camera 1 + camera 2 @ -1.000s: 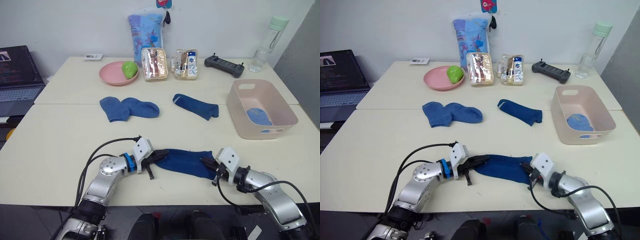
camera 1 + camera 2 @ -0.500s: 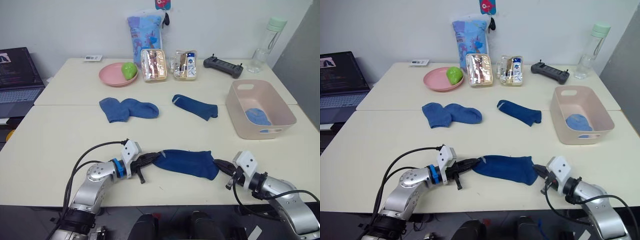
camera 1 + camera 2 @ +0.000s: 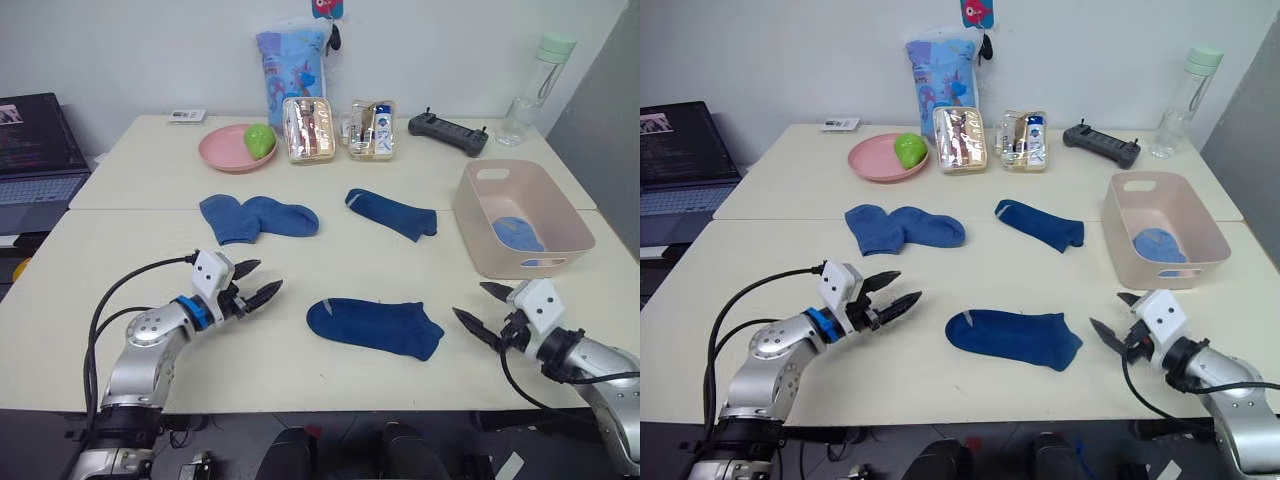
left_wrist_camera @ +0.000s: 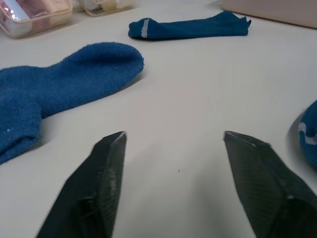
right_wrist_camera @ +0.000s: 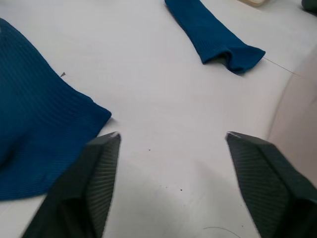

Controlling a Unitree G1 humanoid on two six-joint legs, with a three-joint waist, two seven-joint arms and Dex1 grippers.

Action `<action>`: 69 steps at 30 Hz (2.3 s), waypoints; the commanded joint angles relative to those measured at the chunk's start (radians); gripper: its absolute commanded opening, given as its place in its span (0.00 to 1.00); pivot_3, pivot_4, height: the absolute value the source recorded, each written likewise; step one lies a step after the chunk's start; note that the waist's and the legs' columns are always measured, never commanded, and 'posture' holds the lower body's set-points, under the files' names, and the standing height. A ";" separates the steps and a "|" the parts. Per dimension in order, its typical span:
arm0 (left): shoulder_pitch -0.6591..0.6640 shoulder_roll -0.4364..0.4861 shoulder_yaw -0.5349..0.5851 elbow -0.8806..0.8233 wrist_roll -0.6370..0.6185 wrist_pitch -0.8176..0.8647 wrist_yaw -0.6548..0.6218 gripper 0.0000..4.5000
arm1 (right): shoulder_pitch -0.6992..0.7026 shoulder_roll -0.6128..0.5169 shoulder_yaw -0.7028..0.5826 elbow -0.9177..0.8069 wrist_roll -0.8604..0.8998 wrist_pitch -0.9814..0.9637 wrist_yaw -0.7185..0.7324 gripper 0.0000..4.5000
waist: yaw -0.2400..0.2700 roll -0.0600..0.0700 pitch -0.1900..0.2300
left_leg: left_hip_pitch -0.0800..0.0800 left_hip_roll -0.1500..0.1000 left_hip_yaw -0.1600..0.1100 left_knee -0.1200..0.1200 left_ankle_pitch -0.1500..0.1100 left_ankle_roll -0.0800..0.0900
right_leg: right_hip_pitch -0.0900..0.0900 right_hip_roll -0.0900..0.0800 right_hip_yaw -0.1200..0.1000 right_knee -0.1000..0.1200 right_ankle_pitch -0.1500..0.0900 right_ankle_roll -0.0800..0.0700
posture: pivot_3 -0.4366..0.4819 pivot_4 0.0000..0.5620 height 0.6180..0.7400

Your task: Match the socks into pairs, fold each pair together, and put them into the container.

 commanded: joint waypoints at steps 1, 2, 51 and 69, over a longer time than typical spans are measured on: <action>0.005 -0.006 0.004 -0.020 0.004 -0.028 0.004 0.97 | 0.000 0.007 -0.004 -0.016 -0.012 -0.026 -0.013 1.00 | 0.000 0.000 0.000 | 0.000 0.000 0.000 0.000 0.000 0.000 | 0.000 0.000 0.000 0.000 0.000 0.000 | 0.48 0.27 1.00; 0.007 -0.009 0.003 -0.026 0.000 -0.026 0.004 0.99 | 0.001 0.009 0.002 -0.018 -0.017 -0.024 -0.015 1.00 | 0.000 0.000 0.000 | 0.000 0.000 0.000 0.000 0.000 0.000 | 0.000 0.000 0.000 0.000 0.000 0.000 | 0.48 0.27 1.00; -0.238 -0.155 -0.133 -0.170 -0.026 0.114 0.023 1.00 | -0.912 0.264 0.259 0.865 -0.206 0.165 -0.068 0.01 | -0.022 0.000 0.000 | -0.005 0.000 0.000 0.001 0.000 0.000 | -0.004 0.000 0.000 0.001 0.001 -0.001 | 0.48 0.27 1.00; -0.306 -0.014 -0.264 0.277 0.280 -0.395 -0.092 1.00 | -0.542 -0.081 0.156 -0.152 0.202 0.742 0.224 0.01 | -0.006 0.000 0.001 | -0.005 -0.001 -0.002 0.001 0.000 0.000 | -0.004 0.000 -0.002 -0.001 0.000 -0.001 | 0.48 0.27 1.00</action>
